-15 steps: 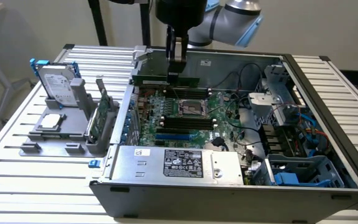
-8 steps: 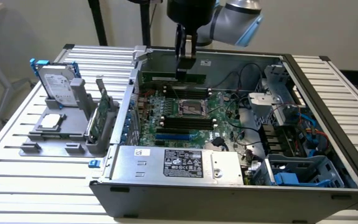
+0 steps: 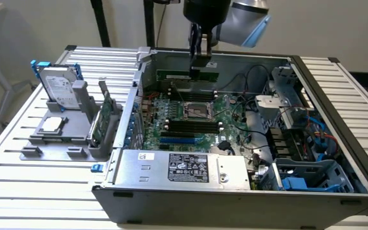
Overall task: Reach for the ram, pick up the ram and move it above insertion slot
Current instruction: 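Pick up the ram and move it above insertion slot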
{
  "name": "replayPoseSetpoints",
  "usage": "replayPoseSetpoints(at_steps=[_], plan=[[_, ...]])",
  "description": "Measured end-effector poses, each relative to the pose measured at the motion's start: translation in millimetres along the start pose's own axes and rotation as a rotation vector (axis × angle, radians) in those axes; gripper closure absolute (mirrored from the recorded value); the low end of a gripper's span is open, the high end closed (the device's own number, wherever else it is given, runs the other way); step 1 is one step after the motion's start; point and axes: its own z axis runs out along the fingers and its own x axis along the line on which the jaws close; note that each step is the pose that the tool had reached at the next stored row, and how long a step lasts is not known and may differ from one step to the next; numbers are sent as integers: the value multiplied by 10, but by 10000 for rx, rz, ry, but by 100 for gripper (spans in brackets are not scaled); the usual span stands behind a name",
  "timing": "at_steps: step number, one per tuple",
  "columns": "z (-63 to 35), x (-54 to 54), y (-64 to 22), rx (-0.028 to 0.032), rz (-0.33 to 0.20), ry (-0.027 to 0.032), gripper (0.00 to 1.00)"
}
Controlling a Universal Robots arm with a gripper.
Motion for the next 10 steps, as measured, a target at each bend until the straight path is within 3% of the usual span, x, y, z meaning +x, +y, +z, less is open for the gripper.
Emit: replayPoseSetpoints(at_steps=[4,10], plan=[[35,-93,-64,0,0,0,87],[91,-134,-119,2,58,-4,87]])
